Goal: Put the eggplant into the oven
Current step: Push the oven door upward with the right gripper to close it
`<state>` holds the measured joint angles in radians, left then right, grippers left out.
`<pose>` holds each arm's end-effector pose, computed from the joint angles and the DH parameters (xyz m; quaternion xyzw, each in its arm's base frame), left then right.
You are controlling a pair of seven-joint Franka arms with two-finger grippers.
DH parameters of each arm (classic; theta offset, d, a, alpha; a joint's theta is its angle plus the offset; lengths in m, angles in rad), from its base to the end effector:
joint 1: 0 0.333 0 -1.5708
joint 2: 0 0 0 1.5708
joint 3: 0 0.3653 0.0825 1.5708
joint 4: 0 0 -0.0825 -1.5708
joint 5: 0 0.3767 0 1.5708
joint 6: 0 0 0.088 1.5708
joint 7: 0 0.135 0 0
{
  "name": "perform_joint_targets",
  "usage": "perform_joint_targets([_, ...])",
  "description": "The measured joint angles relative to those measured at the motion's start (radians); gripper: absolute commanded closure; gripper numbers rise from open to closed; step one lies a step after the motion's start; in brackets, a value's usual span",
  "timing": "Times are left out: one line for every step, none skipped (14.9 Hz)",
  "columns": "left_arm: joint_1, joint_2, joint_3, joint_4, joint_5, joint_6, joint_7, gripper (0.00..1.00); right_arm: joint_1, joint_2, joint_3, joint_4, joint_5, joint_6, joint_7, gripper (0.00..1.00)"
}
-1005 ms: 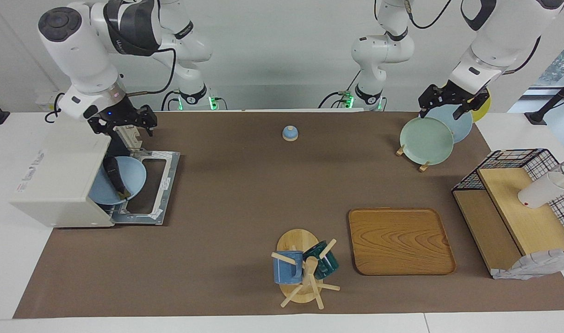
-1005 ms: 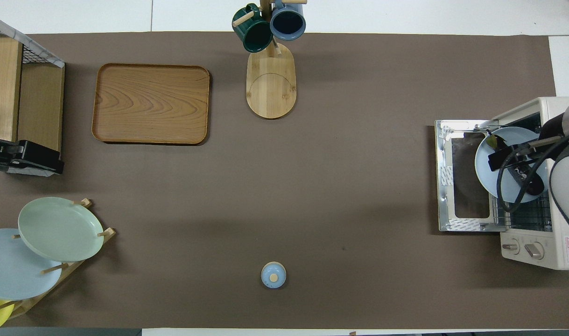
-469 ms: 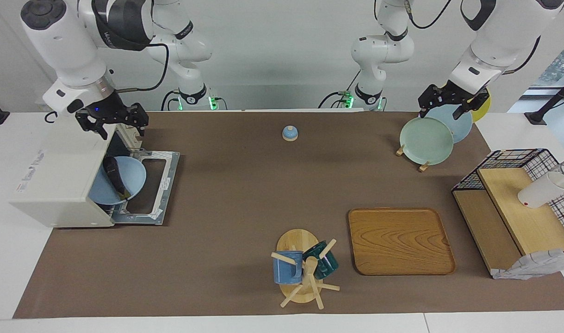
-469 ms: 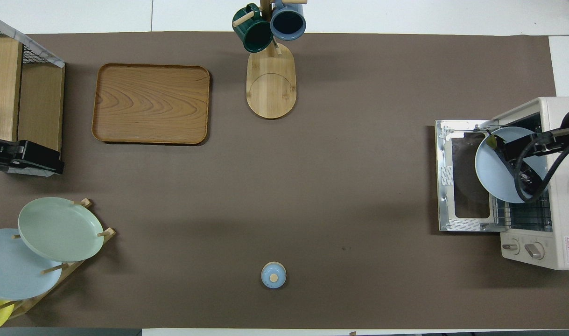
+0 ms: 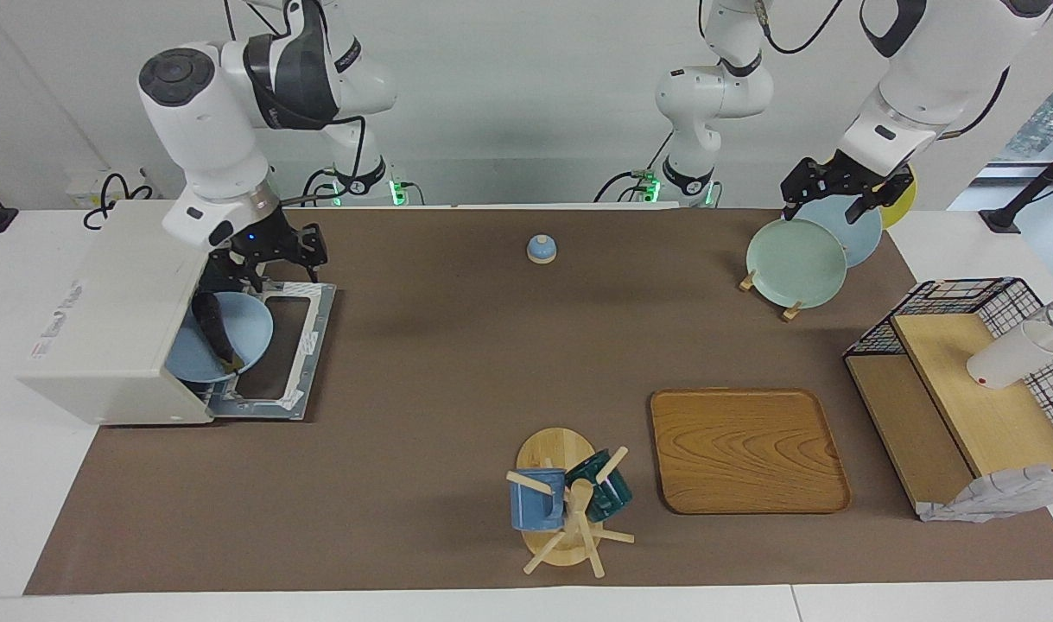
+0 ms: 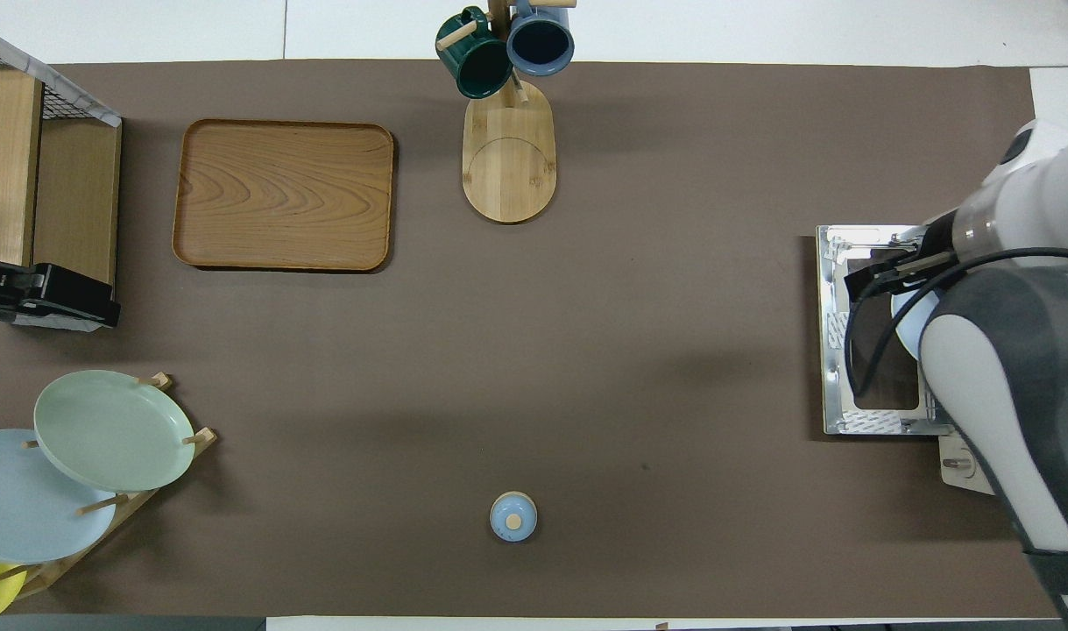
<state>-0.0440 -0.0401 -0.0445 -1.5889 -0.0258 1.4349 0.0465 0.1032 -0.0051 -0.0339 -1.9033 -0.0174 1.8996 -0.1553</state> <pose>0.5123 -0.0498 0.6480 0.9960 -0.0683 -0.0572 0.0108 0.5508 0.0365 0.5208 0.9933 0.1148 0.0003 0.0082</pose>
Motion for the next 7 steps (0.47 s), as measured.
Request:
perform_joint_targets([0.0,0.0,0.0,0.0,0.0,0.0,0.0,0.0,0.006,0.012,0.0,-0.061,0.004,0.086,0.011,1.0])
perform_joint_targets([0.0,0.0,0.0,0.0,0.0,0.0,0.0,0.0,0.012,0.029,0.0,-0.12,0.005,0.161,0.026,1.0])
perform_joint_targets([0.0,0.0,0.0,0.0,0.0,0.0,0.0,0.0,0.017,0.049,0.0,-0.168,0.005,0.219,0.042,1.0])
perform_joint_targets([0.0,0.0,0.0,0.0,0.0,0.0,0.0,0.0,0.02,0.07,0.0,-0.203,0.005,0.265,0.054,1.0])
perform_joint_targets([0.0,0.0,0.0,0.0,0.0,0.0,0.0,0.0,0.021,0.087,0.0,-0.231,0.005,0.308,0.059,1.0])
perform_joint_targets([0.0,0.0,0.0,0.0,0.0,0.0,0.0,0.0,0.021,0.099,0.0,-0.256,0.005,0.349,0.063,1.0])
perform_joint_targets([0.0,0.0,0.0,0.0,0.0,0.0,0.0,0.0,0.022,0.105,0.0,-0.279,0.005,0.383,0.064,1.0])
